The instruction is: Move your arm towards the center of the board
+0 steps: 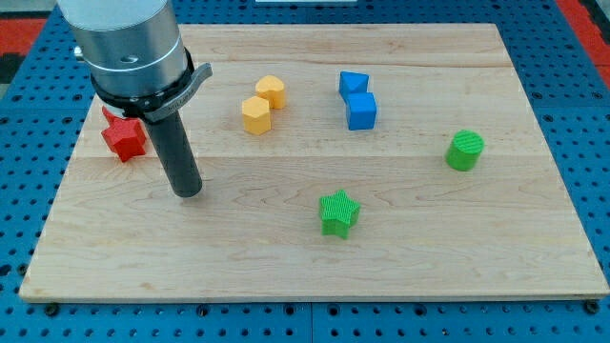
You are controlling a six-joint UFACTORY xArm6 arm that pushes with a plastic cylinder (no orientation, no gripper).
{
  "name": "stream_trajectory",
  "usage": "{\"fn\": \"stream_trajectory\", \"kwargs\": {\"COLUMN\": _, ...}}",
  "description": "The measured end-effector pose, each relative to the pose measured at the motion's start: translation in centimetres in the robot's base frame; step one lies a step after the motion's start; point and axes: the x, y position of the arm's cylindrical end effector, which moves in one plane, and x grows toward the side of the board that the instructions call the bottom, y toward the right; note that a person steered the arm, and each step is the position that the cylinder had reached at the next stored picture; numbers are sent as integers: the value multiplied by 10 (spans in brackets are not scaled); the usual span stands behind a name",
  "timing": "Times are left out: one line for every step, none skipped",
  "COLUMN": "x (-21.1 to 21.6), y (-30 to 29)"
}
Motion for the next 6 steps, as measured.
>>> {"fn": "stream_trajectory", "kwargs": {"x": 0, "y": 4}}
{"fn": "stream_trajectory", "kwargs": {"x": -3, "y": 9}}
{"fn": "stream_trajectory", "kwargs": {"x": -7, "y": 26}}
{"fn": "stream_trajectory", "kwargs": {"x": -7, "y": 34}}
{"fn": "stream_trajectory", "kwargs": {"x": -9, "y": 47}}
{"fn": "stream_trajectory", "kwargs": {"x": -11, "y": 50}}
